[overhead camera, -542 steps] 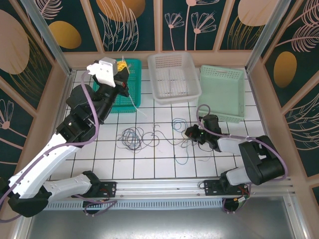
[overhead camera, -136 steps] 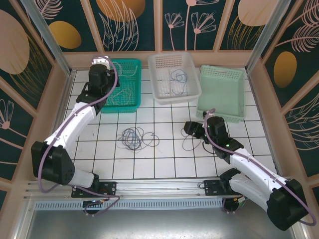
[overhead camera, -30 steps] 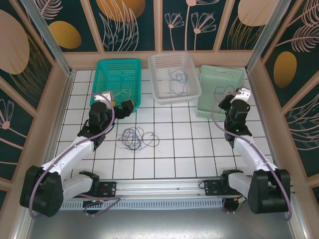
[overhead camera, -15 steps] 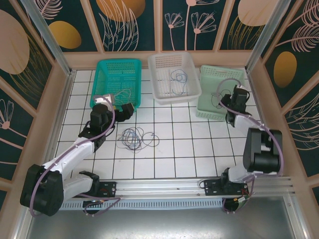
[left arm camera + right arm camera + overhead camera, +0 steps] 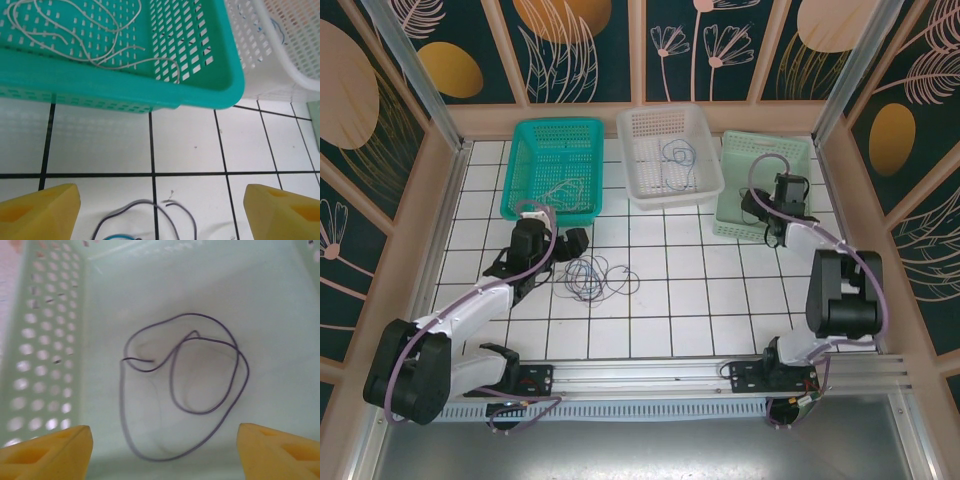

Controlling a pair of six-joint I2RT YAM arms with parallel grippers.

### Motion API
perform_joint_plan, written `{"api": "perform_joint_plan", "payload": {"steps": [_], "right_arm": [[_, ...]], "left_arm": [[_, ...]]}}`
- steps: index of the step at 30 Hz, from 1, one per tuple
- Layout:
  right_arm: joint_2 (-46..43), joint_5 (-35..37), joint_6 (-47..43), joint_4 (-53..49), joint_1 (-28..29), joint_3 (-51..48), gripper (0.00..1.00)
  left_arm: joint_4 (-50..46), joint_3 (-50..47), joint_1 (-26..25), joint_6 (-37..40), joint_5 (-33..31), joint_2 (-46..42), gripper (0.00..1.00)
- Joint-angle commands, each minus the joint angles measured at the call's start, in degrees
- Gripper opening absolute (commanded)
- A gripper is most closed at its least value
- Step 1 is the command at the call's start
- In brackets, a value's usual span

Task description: Untangle the cables

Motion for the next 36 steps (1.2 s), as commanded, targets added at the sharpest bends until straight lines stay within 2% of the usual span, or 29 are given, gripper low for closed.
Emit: {"api": "perform_joint_plan", "payload": {"steps": [1,6,9,11,15,20,27,32,36], "right_arm": [[-6.35,2.66,0.82,-2.13,3.24,-1.64,0.78],[-14.73,1.39,3.53,-5.78,7.98,-3.97,0.79],[-19.62,-9.72,4.27,-4.61,11.74,-6.3,0.71],[-19.91,-15.8,5.56,-4.39,15.44,-6.63,0.7],[-13.96,-21.37,7.09,-6.38,23.52,-5.55,0.68],[-7.85,-27.96,14.37,1.62,30.78,-8.38,0.66],[-1.88,-29.35,19.73,7.67,39.78,-8.51,0.67],[4.52,-29.64,21.1,9.82,43.72,-5.43,0.65],[9.14,-29.86,21.08,9.0,45.42,-2.39,0.6]], "left_arm": [[-1.39,-0.5,-0.44,-0.75,-0.4,0.25,0.81],[-0.86,-0.52,-1.0,-1.15,-0.14,0.87,0.71],[-1.04,-0.5,-1.15,-1.07,-0.44,1.22,0.68],[-0.82,-0.5,-1.17,-1.12,-0.66,1.55,0.68],[0.11,-0.37,-1.26,-1.76,-1.15,1.65,0.66],[-0.94,0.17,-1.35,-0.92,-2.28,1.59,0.65],[-0.89,-0.61,-1.35,-0.79,-3.5,1.71,0.66],[-0.42,-0.45,-1.44,-1.06,-3.03,1.91,0.66],[-0.62,-0.38,-1.52,-0.88,-3.17,1.49,0.66]]}}
